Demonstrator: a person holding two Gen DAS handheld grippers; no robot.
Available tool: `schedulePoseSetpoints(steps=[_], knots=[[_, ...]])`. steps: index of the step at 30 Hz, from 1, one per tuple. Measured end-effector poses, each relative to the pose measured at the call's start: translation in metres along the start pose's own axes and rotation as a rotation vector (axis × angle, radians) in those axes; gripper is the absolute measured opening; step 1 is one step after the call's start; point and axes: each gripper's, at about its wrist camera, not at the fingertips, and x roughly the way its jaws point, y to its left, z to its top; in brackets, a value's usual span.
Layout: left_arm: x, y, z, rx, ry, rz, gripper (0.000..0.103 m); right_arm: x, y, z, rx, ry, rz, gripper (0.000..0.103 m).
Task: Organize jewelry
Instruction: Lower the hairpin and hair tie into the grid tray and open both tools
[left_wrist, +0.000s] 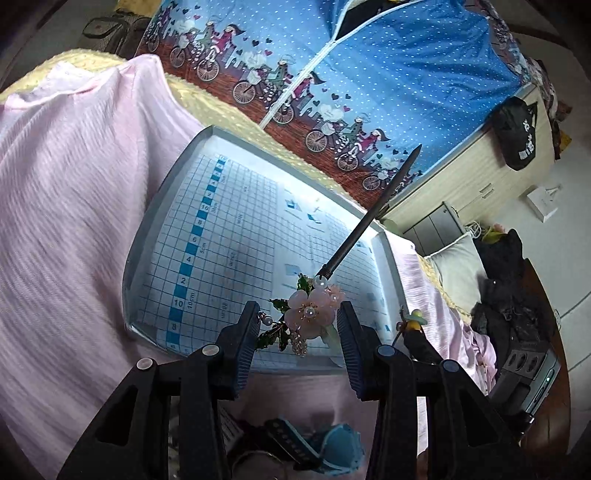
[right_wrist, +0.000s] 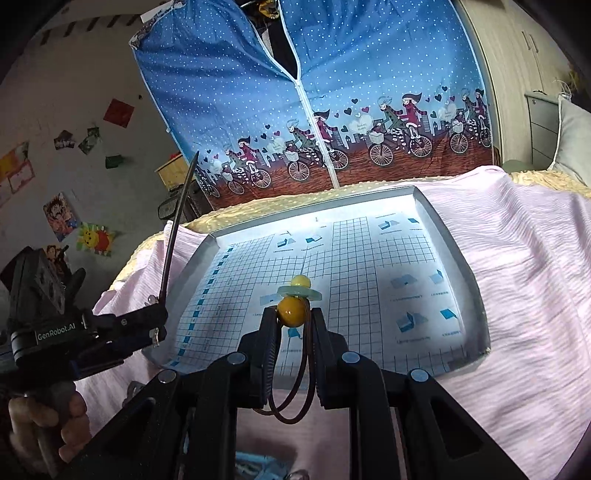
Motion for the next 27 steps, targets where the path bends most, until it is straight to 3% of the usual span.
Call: schedulePoseSetpoints(steps=[4,10,16,18,20,24,26,27], knots=[[0.018,0.028,0.005,-0.061,0.026,0.029,0.037,0.028,-0.004,0.001,-0.025,0.031,-0.010,0.017],[0.024,0.034,0.010,0.000,0.030,0.103,0.037,0.050,-0.002,-0.016,-0.065,0.107,-0.020,0.017],[0.026,0.024,0.001,0.066,0.054,0.164,0.038,0.047,-0.005,-0.016,-0.057,0.104,-0.028,0.019],[0.027,0.023,0.000,0.062,0.059,0.165,0.038,0.046,-0.007,-0.015,-0.050,0.105,-0.036,0.030],[0.025,0.024,0.000,0.051,0.061,0.164,0.041,0.041,-0.008,-0.016,-0.049,0.096,-0.053,0.048],[0.013,0.022,0.001,0.030,0.040,0.154,0.066,0.018,-0.005,-0.012,-0.066,0.041,-0.096,0.066],[0.002,0.017,0.001,0.042,0.012,0.173,0.076,-0.002,-0.001,-0.010,-0.073,-0.014,-0.109,0.087],[-0.006,0.014,0.000,0.055,-0.008,0.188,0.086,-0.012,0.002,-0.009,-0.077,-0.043,-0.112,0.092]])
